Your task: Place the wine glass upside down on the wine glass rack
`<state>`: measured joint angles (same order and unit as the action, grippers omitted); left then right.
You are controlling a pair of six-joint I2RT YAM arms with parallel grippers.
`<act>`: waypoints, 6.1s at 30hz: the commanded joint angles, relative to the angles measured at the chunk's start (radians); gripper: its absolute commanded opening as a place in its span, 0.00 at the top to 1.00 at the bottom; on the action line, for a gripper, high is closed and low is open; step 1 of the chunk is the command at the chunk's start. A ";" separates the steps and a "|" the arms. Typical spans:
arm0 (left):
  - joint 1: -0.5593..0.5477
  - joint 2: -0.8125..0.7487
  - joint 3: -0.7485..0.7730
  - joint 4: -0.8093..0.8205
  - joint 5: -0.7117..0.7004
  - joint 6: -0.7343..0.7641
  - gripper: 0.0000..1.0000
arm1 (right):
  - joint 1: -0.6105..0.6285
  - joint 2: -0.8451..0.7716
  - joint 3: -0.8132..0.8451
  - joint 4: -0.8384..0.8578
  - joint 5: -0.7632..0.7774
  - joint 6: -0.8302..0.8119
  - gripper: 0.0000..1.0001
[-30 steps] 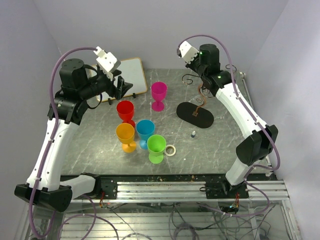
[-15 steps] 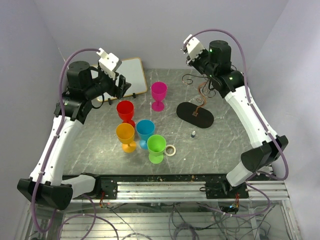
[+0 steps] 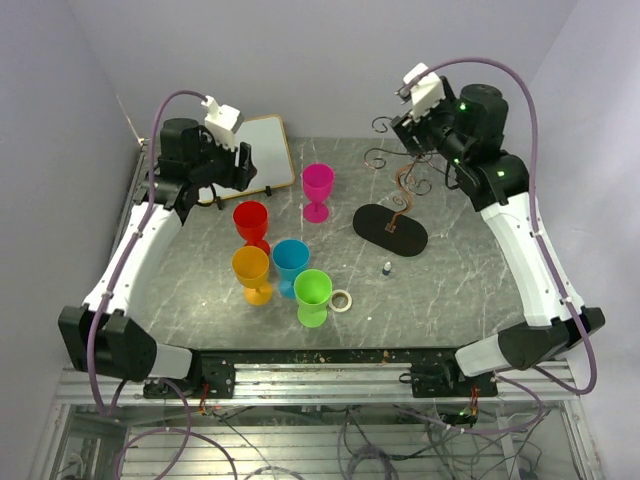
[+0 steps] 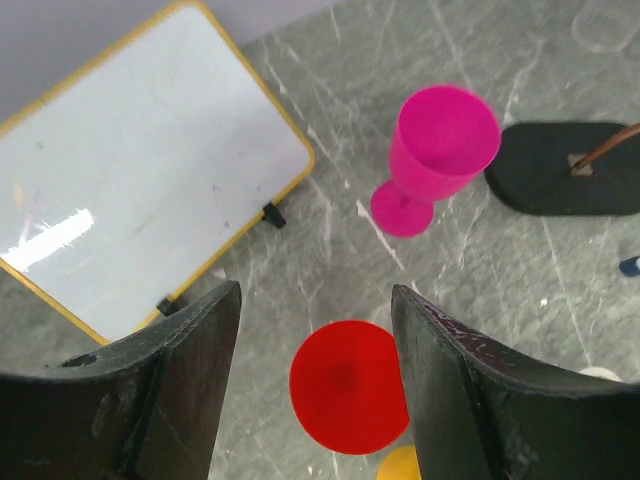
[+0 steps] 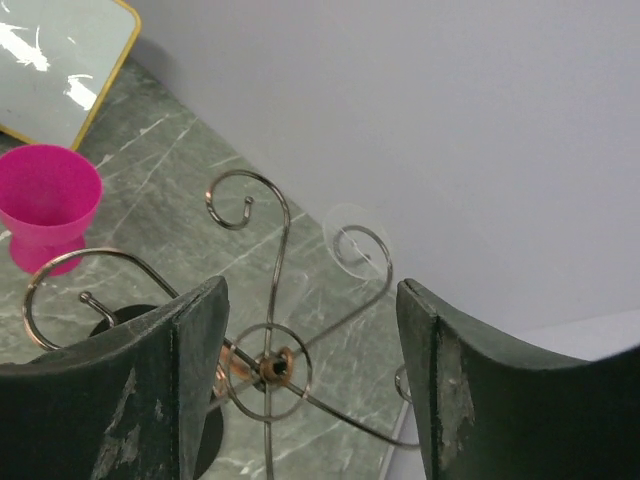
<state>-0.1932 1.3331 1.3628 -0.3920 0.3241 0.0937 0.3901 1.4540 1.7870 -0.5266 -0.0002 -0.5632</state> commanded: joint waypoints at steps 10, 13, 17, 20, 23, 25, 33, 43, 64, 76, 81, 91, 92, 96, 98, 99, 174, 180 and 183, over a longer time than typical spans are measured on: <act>0.008 0.192 0.095 -0.294 -0.071 0.116 0.32 | -0.201 -0.095 -0.021 -0.027 -0.231 0.157 0.29; 0.008 0.221 0.097 -0.314 -0.078 0.132 0.37 | -0.214 -0.104 -0.028 -0.026 -0.244 0.161 0.29; 0.008 0.266 0.103 -0.341 -0.067 0.143 0.43 | -0.226 -0.116 -0.040 -0.029 -0.253 0.163 0.29; 0.008 0.286 0.107 -0.354 -0.065 0.147 0.49 | -0.230 -0.125 -0.052 -0.030 -0.255 0.161 0.29; 0.008 0.297 0.108 -0.361 -0.075 0.157 0.54 | -0.235 -0.134 -0.066 -0.029 -0.261 0.161 0.29; 0.008 0.299 0.103 -0.358 -0.081 0.160 0.56 | -0.237 -0.137 -0.070 -0.028 -0.261 0.160 0.29; 0.008 0.307 0.091 -0.355 -0.092 0.179 0.71 | -0.245 -0.134 -0.075 -0.025 -0.262 0.159 0.29; 0.008 0.263 0.129 -0.359 -0.103 0.243 0.93 | -0.255 -0.121 -0.077 -0.021 -0.272 0.161 0.28; 0.008 -0.100 0.315 -0.167 0.128 0.132 0.93 | -0.346 -0.120 0.031 -0.010 -0.526 0.348 0.28; 0.007 -0.042 0.428 0.084 0.400 -0.314 0.93 | -0.343 -0.095 -0.190 0.416 -0.941 0.927 0.33; 0.007 -0.028 0.417 0.121 0.400 -0.344 0.93 | -0.261 -0.051 -0.193 0.513 -0.952 1.052 0.33; 0.006 -0.025 0.396 0.140 0.389 -0.319 0.93 | -0.107 0.073 -0.112 0.484 -0.874 1.048 0.39; 0.006 -0.026 0.393 0.141 0.386 -0.318 0.93 | -0.089 0.084 -0.102 0.477 -0.870 1.043 0.40; 0.006 -0.026 0.382 0.142 0.384 -0.315 0.93 | -0.055 0.122 -0.064 0.465 -0.867 1.031 0.45; 0.007 -0.027 0.377 0.143 0.383 -0.311 0.93 | -0.044 0.140 -0.051 0.461 -0.860 1.026 0.48; 0.006 -0.026 0.377 0.142 0.384 -0.311 0.93 | -0.039 0.147 -0.044 0.456 -0.854 1.022 0.50; 0.005 -0.139 0.163 -0.063 0.207 0.013 0.17 | -0.391 0.090 0.208 0.155 0.426 -0.090 1.00; 0.005 -0.149 0.168 -0.070 0.213 0.021 0.17 | -0.379 0.100 0.096 0.265 0.448 -0.284 1.00; 0.005 -0.153 0.170 -0.070 0.217 0.022 0.18 | -0.367 0.060 -0.059 0.403 0.412 -0.419 1.00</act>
<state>-0.1913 1.2030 1.5280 -0.4618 0.5209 0.0994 0.0097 1.5536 1.8675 -0.3153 0.4168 -0.7700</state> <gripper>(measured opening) 0.829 0.018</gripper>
